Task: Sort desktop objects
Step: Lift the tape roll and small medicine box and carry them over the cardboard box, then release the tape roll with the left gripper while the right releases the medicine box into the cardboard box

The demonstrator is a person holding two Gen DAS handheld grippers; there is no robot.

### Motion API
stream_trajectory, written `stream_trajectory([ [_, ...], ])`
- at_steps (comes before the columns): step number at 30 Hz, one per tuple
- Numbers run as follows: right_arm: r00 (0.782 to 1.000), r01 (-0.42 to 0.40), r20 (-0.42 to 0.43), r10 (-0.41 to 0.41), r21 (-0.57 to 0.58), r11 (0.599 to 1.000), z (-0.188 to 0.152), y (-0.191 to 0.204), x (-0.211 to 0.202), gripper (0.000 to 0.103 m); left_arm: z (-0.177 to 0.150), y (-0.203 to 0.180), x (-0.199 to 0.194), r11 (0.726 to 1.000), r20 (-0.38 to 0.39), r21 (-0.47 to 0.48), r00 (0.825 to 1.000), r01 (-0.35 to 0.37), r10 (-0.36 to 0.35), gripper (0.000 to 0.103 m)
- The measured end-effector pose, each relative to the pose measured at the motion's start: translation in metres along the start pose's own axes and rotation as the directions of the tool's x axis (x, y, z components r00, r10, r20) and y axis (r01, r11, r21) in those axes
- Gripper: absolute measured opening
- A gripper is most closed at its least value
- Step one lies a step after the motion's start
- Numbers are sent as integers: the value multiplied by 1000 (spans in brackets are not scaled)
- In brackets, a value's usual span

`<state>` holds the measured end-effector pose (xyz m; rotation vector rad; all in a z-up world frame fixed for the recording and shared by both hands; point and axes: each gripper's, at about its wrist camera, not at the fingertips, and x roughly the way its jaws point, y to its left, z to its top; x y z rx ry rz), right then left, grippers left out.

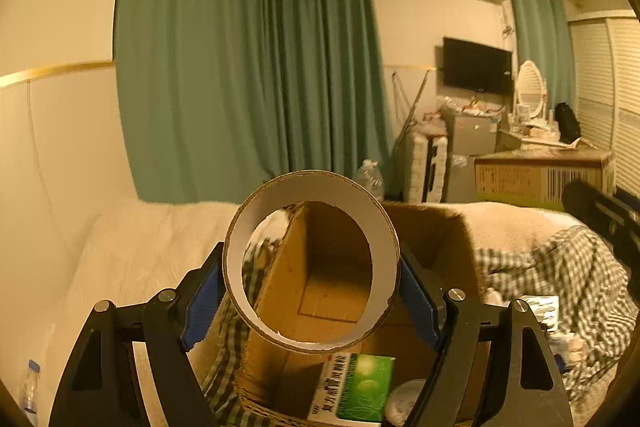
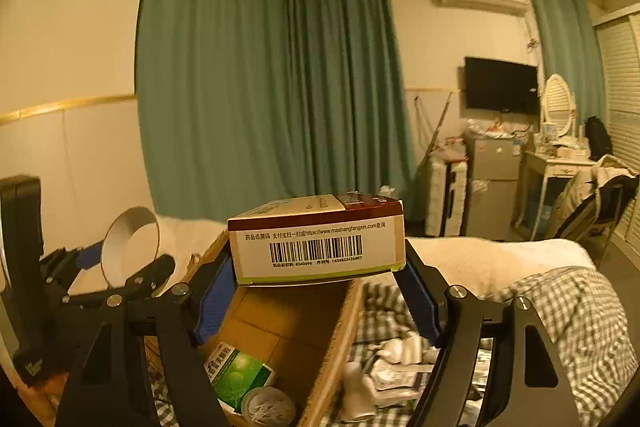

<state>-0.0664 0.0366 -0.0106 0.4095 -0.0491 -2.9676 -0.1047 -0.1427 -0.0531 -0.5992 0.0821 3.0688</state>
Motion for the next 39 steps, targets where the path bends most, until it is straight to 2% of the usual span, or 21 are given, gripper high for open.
stream_trajectory([
  [4, 999, -20, -46, 19, -22, 1000, -19, 11, 28, 74, -8, 12, 21, 999, -52, -39, 999, 0, -2, 81],
  [7, 996, -39, -82, 37, -30, 999, -32, 16, 46, 74, -14, 13, 34, 999, -80, -34, 997, -8, 5, 81],
  [14, 984, -72, -165, 61, -59, 996, -57, 30, 86, 74, -31, 5, 69, 1000, -165, 6, 986, 24, -23, 81],
  [20, 974, -87, -217, 65, -93, 992, -73, 40, 114, 75, -40, 1, 91, 1000, -223, 15, 975, -7, 10, 83],
  [22, 976, -75, -211, 53, -98, 992, -74, 39, 116, 79, -40, 3, 90, 1000, -223, 11, 975, -6, 8, 84],
  [24, 980, -64, -193, 45, -92, 994, -74, 35, 113, 86, -39, 1, 85, 1000, -211, 16, 977, -13, 16, 92],
  [30, 992, -14, -129, 8, -49, 999, -56, 17, 91, 88, -33, -4, 61, 999, -147, 43, 989, -17, 24, 101],
  [35, 997, 8, -82, -10, -29, 1000, -36, 7, 64, 88, -23, -3, 36, 1000, -94, 29, 996, -6, 9, 102],
  [39, 999, 21, -32, -22, -33, 999, -23, 5, 38, 94, -14, -2, 18, 1000, -63, 22, 998, -8, 10, 103],
])
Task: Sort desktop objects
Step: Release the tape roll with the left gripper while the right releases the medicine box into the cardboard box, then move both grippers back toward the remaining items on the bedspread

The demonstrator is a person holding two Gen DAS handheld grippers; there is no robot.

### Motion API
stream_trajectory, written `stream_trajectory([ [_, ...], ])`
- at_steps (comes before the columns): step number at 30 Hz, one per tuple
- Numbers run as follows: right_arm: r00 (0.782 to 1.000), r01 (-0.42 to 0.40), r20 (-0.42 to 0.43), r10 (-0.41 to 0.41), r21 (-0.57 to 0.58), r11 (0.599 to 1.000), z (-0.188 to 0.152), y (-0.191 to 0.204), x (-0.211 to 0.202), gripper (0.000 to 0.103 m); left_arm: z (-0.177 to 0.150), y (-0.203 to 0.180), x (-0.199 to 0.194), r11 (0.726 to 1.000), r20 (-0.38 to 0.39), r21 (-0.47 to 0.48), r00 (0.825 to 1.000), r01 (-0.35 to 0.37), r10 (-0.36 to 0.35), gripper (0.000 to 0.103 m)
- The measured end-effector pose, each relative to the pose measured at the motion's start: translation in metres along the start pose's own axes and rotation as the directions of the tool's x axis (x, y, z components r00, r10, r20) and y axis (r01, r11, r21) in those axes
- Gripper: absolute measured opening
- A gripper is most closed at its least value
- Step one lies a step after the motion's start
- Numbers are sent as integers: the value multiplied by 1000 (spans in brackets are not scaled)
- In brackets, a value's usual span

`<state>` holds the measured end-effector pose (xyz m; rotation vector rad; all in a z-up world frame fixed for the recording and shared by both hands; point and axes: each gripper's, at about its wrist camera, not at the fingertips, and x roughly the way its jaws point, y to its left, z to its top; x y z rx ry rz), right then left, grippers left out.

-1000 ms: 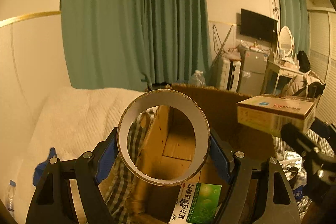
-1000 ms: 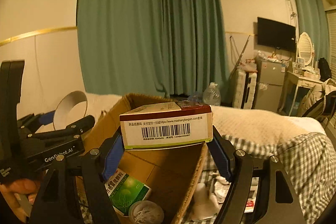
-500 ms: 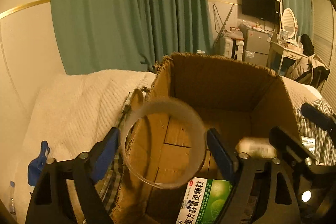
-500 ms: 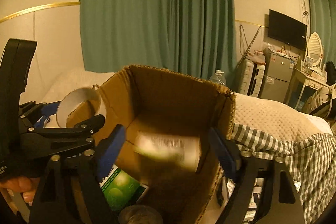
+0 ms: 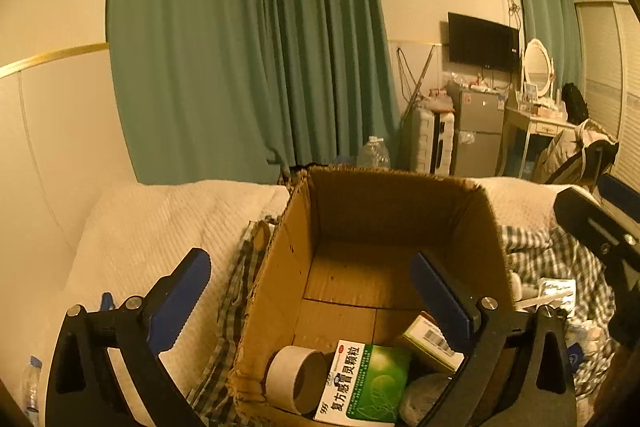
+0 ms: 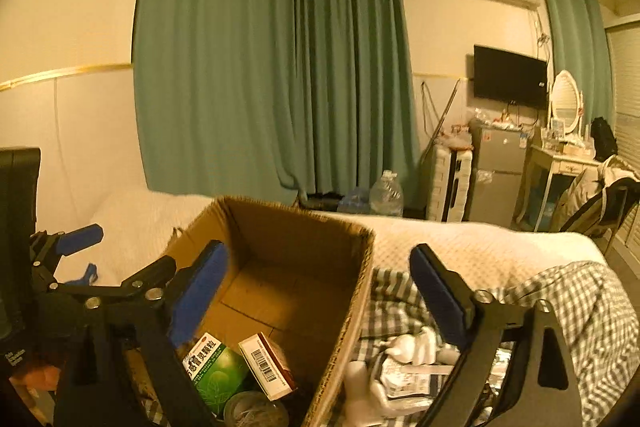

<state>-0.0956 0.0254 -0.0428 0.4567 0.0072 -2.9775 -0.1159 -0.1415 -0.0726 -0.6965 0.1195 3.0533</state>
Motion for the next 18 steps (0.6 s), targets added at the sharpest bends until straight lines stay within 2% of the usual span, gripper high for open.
stream_trajectory([
  [8, 998, 22, 66, -23, 13, 1000, 20, -15, -48, 99, 17, -12, -47, 1000, 92, -1, 996, 17, -16, 103],
  [10, 997, 22, 80, -24, 29, 999, 23, -21, -59, 103, 19, -17, -57, 1000, 113, 3, 994, 13, -13, 103],
  [15, 994, 32, 99, -36, 37, 999, 33, -36, -86, 103, 23, -30, -83, 999, 187, 0, 982, -41, 40, 103],
  [18, 992, 44, 117, -47, 32, 999, 35, -42, -103, 103, 26, -35, -97, 1000, 200, -6, 979, -24, 25, 103],
])
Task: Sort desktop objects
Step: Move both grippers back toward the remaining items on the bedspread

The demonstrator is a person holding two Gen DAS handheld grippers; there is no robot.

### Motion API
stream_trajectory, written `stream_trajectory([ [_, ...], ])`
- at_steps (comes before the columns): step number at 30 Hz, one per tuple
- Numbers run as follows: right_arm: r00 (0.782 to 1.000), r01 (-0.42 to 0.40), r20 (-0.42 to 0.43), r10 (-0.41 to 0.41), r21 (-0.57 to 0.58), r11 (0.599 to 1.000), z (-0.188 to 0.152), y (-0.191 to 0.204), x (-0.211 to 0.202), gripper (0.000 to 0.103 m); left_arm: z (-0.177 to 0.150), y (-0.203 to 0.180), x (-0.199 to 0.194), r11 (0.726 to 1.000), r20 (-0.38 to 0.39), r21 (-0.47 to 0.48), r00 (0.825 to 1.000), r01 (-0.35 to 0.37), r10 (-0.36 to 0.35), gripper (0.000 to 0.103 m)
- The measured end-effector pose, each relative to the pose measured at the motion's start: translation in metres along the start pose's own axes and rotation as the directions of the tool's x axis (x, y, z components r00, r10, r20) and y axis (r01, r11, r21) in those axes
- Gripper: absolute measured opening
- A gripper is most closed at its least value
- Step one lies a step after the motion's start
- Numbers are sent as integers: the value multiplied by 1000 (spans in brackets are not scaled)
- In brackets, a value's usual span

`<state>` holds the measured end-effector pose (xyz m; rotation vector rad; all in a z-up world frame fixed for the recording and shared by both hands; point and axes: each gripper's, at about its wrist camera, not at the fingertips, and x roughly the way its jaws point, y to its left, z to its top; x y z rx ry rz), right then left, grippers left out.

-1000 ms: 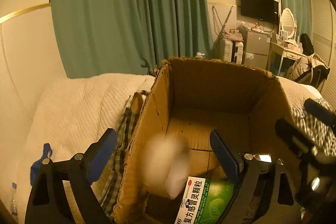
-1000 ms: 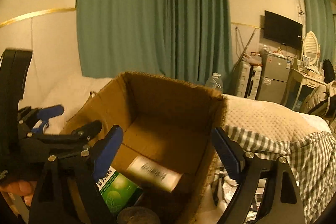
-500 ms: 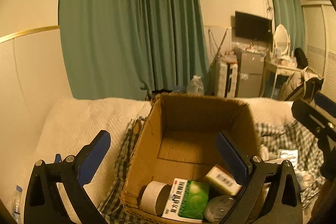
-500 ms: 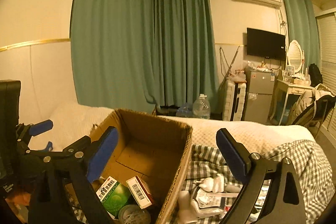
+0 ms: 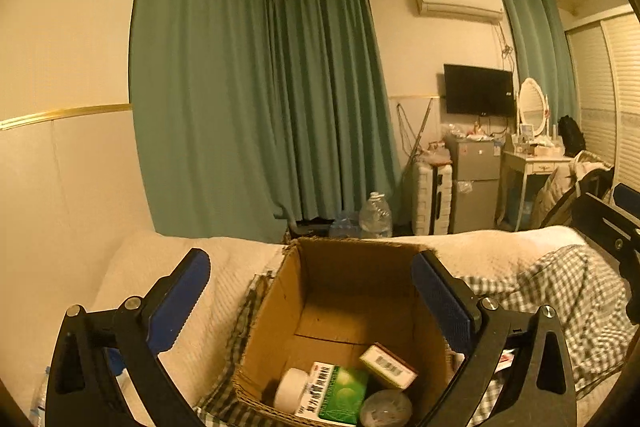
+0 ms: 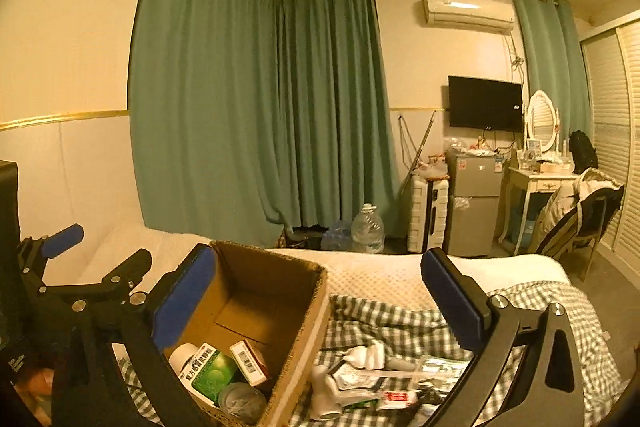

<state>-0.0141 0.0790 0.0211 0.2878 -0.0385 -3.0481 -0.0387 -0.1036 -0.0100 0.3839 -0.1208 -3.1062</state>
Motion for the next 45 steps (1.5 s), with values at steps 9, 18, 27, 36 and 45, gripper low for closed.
stream_trajectory([
  [9, 998, 27, 50, -28, 7, 1000, 17, -34, -47, 103, 12, -25, -34, 1000, 19, 7, 1000, -3, 3, 103],
  [18, 993, 78, 83, -79, 5, 997, 24, -64, -84, 103, 16, -49, -53, 996, 27, -10, 996, 85, -85, 103],
  [27, 988, 116, 96, -118, 32, 993, 23, -101, -113, 103, 18, -62, -58, 991, -18, -107, 996, 85, -88, 103],
  [36, 989, 130, 61, -135, 81, 988, 13, -139, -120, 103, 16, -100, -61, 995, -16, -52, 996, 82, -83, 103],
  [45, 986, 137, 69, -154, 203, 969, 3, -176, -125, 103, 7, -128, -49, 994, -43, -20, 994, 104, -105, 103],
])
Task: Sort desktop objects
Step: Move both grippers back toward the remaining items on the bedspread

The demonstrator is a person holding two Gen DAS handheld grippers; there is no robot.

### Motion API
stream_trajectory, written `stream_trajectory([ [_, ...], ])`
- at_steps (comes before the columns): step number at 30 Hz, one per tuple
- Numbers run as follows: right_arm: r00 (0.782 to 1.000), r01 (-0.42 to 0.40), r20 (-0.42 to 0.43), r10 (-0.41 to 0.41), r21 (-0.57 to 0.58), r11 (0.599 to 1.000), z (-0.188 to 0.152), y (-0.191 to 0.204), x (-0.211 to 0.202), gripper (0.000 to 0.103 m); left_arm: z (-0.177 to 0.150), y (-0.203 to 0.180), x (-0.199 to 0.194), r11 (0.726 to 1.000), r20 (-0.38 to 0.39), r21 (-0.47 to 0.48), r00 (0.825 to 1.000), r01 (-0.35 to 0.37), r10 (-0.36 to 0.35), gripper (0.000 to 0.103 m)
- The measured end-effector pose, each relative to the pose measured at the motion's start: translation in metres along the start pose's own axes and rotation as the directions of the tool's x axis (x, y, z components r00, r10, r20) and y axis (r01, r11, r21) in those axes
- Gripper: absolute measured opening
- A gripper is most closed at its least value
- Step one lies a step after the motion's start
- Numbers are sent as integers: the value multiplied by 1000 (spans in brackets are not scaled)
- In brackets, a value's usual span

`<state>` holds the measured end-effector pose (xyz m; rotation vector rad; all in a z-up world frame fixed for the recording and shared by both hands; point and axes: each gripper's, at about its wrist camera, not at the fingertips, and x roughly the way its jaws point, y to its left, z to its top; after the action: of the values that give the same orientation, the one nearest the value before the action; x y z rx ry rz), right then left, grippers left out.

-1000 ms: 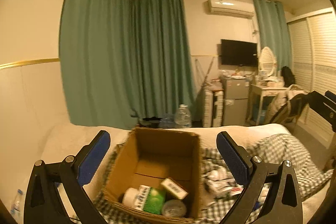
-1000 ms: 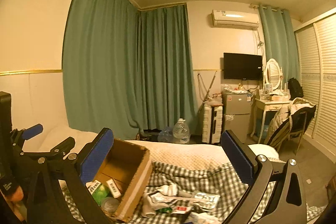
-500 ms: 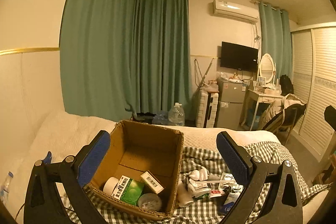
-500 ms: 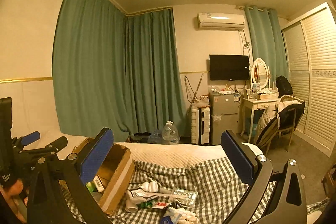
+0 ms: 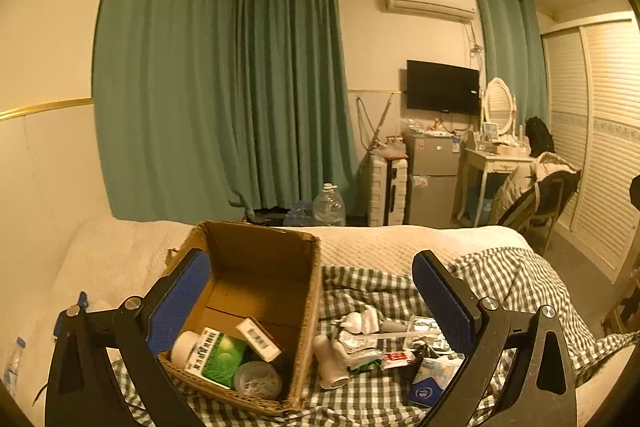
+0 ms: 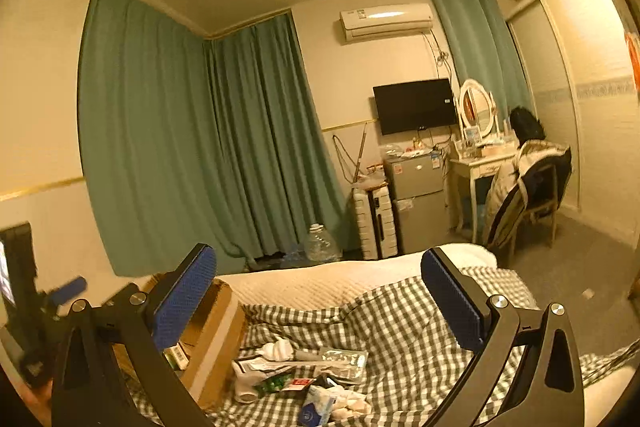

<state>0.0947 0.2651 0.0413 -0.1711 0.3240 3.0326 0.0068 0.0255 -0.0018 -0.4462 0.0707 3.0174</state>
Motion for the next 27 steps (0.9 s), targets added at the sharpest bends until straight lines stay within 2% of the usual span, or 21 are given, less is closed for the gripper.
stream_trajectory([
  [8, 993, 13, -120, -17, -30, 999, -22, -5, 29, 102, -16, -24, 27, 999, -38, 36, 998, 41, -39, 102],
  [12, 981, 15, -194, -24, -48, 999, -43, -7, 48, 97, -32, -34, 46, 997, -79, 61, 996, 46, -41, 101],
  [19, 953, 16, -302, -37, -72, 997, -75, -10, 81, 92, -61, -49, 82, 990, -163, 109, 984, 93, -74, 98],
  [23, 931, 16, -363, -32, -48, 999, -94, -17, 100, 83, -77, -58, 99, 985, -200, 125, 976, 118, -92, 95],
  [27, 894, -4, -448, -1, -10, 1000, -115, -24, 122, 75, -91, -63, 118, 982, -238, 136, 966, 133, -98, 93],
])
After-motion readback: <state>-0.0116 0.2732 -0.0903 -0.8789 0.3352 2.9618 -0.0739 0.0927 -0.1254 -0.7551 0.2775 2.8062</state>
